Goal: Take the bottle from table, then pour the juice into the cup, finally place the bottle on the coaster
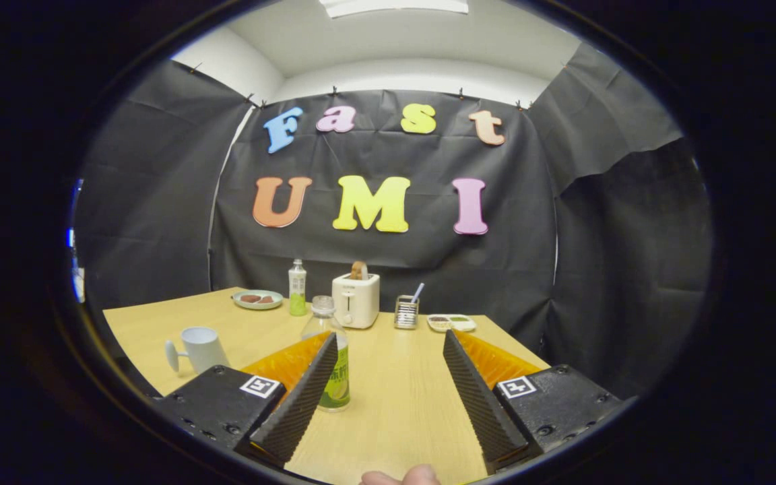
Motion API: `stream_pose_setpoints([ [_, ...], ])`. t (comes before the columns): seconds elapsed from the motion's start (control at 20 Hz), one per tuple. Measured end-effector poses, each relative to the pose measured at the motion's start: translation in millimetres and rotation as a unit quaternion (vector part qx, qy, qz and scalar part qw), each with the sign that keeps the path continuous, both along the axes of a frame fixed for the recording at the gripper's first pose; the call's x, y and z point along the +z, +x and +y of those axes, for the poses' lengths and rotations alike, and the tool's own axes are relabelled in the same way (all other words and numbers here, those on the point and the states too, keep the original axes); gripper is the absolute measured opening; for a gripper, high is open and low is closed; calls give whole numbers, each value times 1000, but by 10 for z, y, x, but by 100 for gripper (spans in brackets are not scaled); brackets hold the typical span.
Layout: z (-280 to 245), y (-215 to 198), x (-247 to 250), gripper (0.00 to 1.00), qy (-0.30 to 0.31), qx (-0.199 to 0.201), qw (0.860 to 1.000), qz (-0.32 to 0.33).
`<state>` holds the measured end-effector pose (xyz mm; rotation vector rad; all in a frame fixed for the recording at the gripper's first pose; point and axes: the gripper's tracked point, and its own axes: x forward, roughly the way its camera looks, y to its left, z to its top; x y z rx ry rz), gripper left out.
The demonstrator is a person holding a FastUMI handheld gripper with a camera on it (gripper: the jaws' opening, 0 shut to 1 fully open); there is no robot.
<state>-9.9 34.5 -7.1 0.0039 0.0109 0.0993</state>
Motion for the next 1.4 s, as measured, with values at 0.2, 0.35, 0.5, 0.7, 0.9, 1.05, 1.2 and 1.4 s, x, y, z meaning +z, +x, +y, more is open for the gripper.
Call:
stream_pose_setpoints([
  [0.2,37,-10,13,100,4,13,1000,0],
  [0.35,44,24,14,100,15,19,1000,5],
  [0.5,25,92,-58,100,19,18,1000,17],
  [0.7,81,166,-249,100,16,33,998,53],
  [0.9,278,235,-438,100,2,46,996,70],
  [1.05,523,268,-540,100,1,76,994,82],
  [1.2,630,360,-584,100,6,75,993,86],
  [1.4,793,509,-703,100,11,73,992,105],
])
